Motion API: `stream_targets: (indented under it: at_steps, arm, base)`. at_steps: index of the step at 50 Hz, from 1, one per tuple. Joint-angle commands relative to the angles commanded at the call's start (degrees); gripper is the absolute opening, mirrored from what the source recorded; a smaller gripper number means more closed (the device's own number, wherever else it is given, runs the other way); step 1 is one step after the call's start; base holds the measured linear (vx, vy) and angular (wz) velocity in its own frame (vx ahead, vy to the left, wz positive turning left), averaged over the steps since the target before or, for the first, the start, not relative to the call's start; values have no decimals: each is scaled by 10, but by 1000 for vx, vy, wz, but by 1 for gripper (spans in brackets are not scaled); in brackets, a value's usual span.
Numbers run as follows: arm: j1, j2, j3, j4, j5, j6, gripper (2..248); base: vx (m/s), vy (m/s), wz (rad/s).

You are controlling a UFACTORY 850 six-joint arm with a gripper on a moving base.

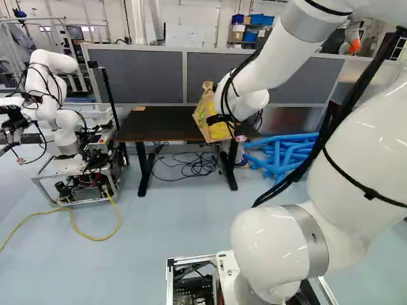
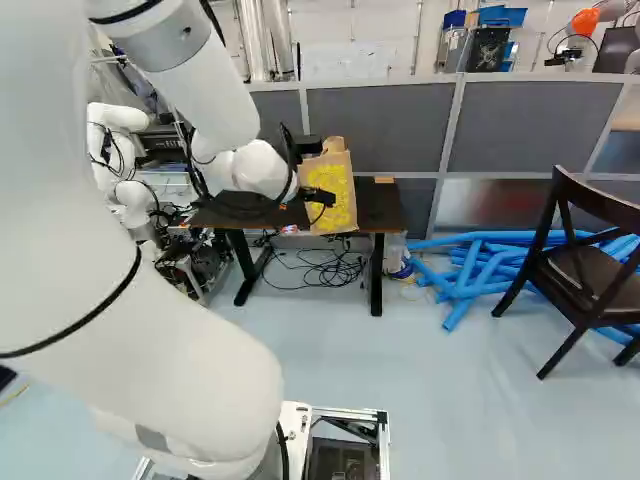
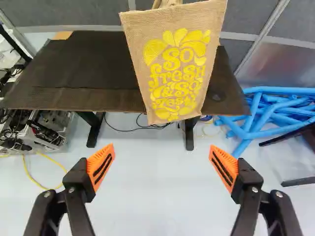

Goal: Pick up the bag on the ground and place it on the table

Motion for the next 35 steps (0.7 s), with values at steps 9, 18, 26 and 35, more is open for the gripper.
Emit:
stream_targets:
  at_steps: [9,18,26,35]
  arm:
    - [3,14,41,-3,57,6,247]
    - [5,27,78,-5,110,11,247]
    - [7,37,108,-7,152,16,247]
    - [9,48,138,-9,194,20,247]
  base:
    - [0,0,0]
    - [0,0,0]
    - [0,0,0]
    - [0,0,0]
